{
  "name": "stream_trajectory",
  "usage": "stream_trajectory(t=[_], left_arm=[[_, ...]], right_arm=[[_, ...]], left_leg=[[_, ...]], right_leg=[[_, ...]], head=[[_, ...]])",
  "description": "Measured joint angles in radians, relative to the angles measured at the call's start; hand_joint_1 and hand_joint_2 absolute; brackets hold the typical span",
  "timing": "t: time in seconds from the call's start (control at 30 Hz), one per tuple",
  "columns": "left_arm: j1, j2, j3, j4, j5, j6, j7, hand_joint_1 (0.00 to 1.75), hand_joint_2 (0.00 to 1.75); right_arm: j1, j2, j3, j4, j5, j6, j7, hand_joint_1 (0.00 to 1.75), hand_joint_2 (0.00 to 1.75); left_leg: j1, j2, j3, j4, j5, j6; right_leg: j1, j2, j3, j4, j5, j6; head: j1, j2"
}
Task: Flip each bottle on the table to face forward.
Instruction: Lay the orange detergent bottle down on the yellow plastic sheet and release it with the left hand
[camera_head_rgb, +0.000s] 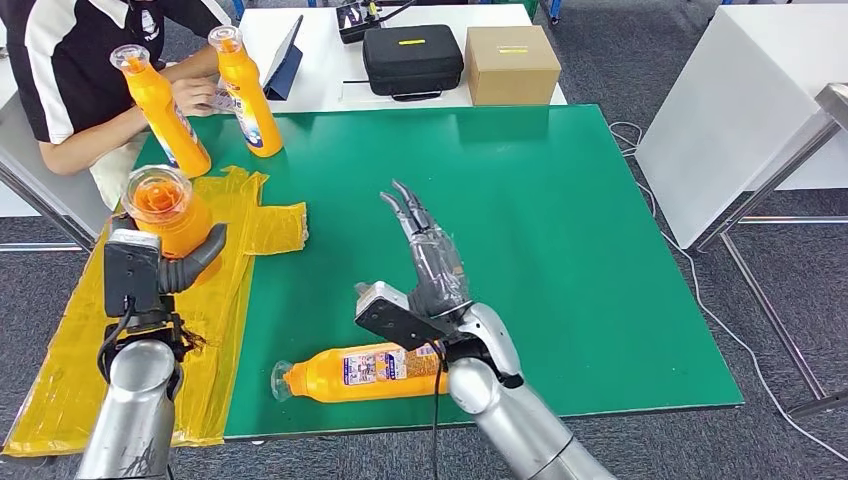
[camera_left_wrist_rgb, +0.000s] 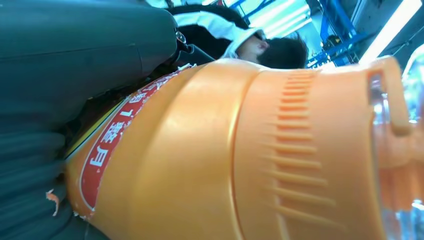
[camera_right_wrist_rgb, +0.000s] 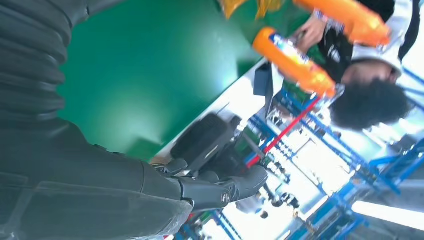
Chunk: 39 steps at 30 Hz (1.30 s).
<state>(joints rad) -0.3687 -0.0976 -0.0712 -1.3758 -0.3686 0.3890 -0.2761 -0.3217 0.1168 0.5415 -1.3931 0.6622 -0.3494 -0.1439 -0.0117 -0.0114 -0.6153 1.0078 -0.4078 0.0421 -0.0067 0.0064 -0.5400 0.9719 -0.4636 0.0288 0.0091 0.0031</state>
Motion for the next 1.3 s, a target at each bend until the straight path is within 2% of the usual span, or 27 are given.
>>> stream_trajectory(t=[0.17, 0.33, 0.43, 0.5, 0.63, 0.73, 0.87, 1.0, 1.13, 1.23, 1.27, 1.3], left_arm=[[0.003, 0.014, 0.012, -0.001, -0.097, 0.020, 0.004, 1.58, 1.75], [0.014, 0.034, 0.012, -0.001, -0.349, 0.038, 0.049, 1.59, 1.75], [0.018, 0.040, 0.011, -0.001, -0.426, 0.040, 0.075, 1.54, 1.75], [0.019, 0.045, 0.005, 0.001, -0.514, 0.039, 0.112, 1.50, 1.75], [0.021, 0.055, -0.016, 0.036, -0.777, 0.027, 0.203, 1.56, 1.75], [0.015, 0.056, -0.031, 0.100, -0.888, 0.001, 0.232, 1.56, 1.75], [-0.014, 0.046, -0.060, 0.209, -0.930, -0.040, 0.236, 1.63, 1.75], [-0.050, 0.029, -0.086, 0.309, -0.951, -0.051, 0.251, 1.60, 1.75], [-0.057, 0.039, -0.141, 0.357, -0.852, -0.054, 0.333, 1.61, 1.75], [-0.066, 0.049, -0.201, 0.390, -0.817, -0.035, 0.346, 1.59, 1.75], [-0.067, 0.049, -0.212, 0.399, -0.817, -0.033, 0.343, 1.55, 1.75], [-0.068, 0.050, -0.220, 0.406, -0.818, -0.032, 0.341, 1.25, 1.75]], right_arm=[[0.029, -0.016, -0.032, -0.046, 0.035, -0.030, -0.001, 0.00, 1.75], [0.056, -0.036, -0.066, -0.094, 0.063, -0.054, -0.001, 0.00, 1.75], [0.064, -0.045, -0.077, -0.114, 0.070, -0.058, -0.001, 0.00, 1.75], [0.071, -0.049, -0.081, -0.124, 0.076, -0.059, -0.001, 0.00, 1.75], [0.089, -0.052, -0.087, -0.140, 0.086, -0.058, -0.007, 0.00, 1.75], [0.093, -0.053, -0.090, -0.142, 0.088, -0.055, -0.013, 0.00, 1.75], [0.088, -0.053, -0.091, -0.143, 0.086, -0.042, -0.012, 0.00, 1.75], [0.084, -0.052, -0.091, -0.144, 0.089, -0.026, -0.005, 0.00, 1.75], [0.088, -0.034, -0.110, -0.144, 0.121, 0.021, -0.039, 0.00, 1.75], [0.091, -0.022, -0.120, -0.144, 0.127, 0.034, -0.047, 0.00, 1.75], [0.092, -0.021, -0.121, -0.144, 0.127, 0.034, -0.047, 0.00, 1.75], [0.092, -0.020, -0.122, -0.144, 0.126, 0.034, -0.046, 0.00, 1.75]], left_leg=[[0.000, 0.000, 0.000, 0.000, 0.000, 0.000], [0.000, 0.000, 0.000, 0.000, 0.000, 0.000], [0.000, 0.000, 0.000, 0.000, 0.000, 0.000], [0.000, 0.000, 0.000, 0.000, 0.000, 0.000], [0.000, 0.000, 0.000, 0.000, 0.000, 0.000], [0.000, 0.000, 0.000, 0.000, 0.000, 0.000], [0.000, 0.000, 0.000, 0.000, 0.000, 0.000], [0.000, 0.000, 0.000, 0.000, 0.000, 0.000], [-0.001, 0.001, 0.000, 0.000, 0.000, 0.000], [0.000, -0.002, -0.001, 0.000, 0.000, 0.000], [0.000, -0.001, -0.001, 0.000, 0.000, 0.000], [0.000, 0.000, -0.001, 0.000, 0.000, 0.000]], right_leg=[[0.000, 0.000, 0.000, 0.000, 0.000, 0.000], [0.000, 0.000, 0.000, 0.000, 0.000, 0.000], [0.000, 0.000, 0.000, 0.000, 0.000, 0.000], [0.000, 0.000, 0.000, 0.000, 0.000, 0.000], [0.000, 0.000, 0.000, 0.000, 0.000, 0.000], [0.000, 0.000, -0.001, 0.000, 0.000, 0.000], [0.000, 0.000, 0.000, 0.000, 0.000, 0.000], [0.000, 0.000, 0.000, 0.000, 0.000, 0.000], [0.000, 0.000, -0.001, 0.000, 0.000, 0.000], [0.000, -0.001, -0.001, 0.000, 0.000, 0.000], [0.000, -0.001, -0.001, 0.000, 0.000, 0.000], [0.000, -0.001, -0.001, 0.000, 0.000, 0.000]], head=[[0.000, 0.000], [0.000, 0.000], [0.000, 0.000], [0.000, 0.000], [0.000, 0.000], [0.000, 0.000], [0.000, 0.000], [0.000, 0.000], [0.000, 0.000], [0.000, 0.000], [0.000, 0.000], [0.000, 0.000]])
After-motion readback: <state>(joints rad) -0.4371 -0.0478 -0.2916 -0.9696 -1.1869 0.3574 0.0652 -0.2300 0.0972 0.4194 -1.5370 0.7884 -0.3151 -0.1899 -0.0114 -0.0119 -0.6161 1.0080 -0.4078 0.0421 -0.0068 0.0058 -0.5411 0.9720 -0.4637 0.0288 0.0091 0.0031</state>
